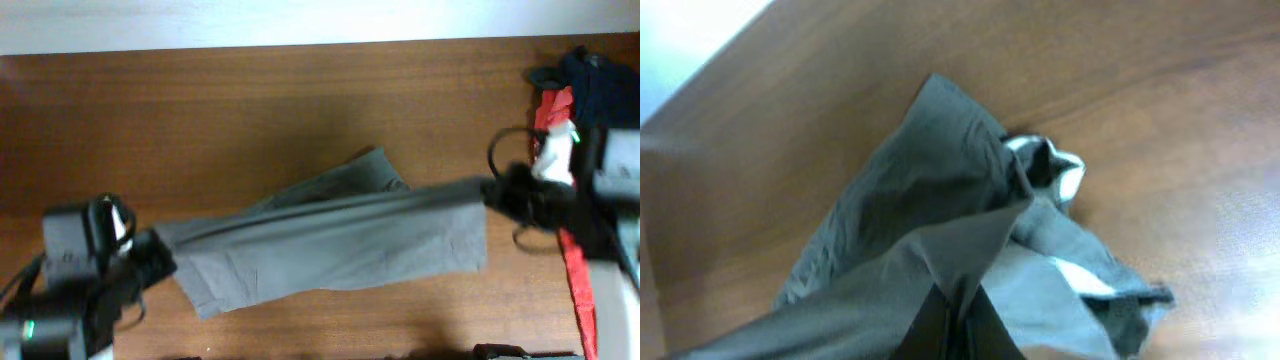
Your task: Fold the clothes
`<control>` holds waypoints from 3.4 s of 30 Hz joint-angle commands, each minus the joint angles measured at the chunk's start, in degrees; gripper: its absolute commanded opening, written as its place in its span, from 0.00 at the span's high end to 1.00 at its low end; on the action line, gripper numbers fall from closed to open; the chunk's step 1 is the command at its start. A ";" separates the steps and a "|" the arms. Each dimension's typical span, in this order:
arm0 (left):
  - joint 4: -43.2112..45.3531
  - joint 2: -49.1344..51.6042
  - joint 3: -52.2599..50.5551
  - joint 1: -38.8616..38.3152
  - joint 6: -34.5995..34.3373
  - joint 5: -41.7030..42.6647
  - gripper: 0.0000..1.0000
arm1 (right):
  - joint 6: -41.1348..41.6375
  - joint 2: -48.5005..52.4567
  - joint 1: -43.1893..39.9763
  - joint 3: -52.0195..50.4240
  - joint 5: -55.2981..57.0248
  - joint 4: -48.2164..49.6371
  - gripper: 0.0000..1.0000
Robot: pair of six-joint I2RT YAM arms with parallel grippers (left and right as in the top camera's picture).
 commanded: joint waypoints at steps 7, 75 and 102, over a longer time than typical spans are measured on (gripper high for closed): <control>5.73 20.02 0.31 1.20 0.72 -17.00 0.99 | -3.50 21.94 0.81 0.70 2.40 16.63 0.96; 44.96 35.76 -24.13 -10.97 13.25 10.97 0.98 | -23.54 29.22 -0.02 -19.76 -24.37 29.86 0.96; 39.21 30.67 -21.84 -8.15 21.40 20.00 0.98 | -0.13 42.69 7.32 -19.87 -10.69 88.15 0.96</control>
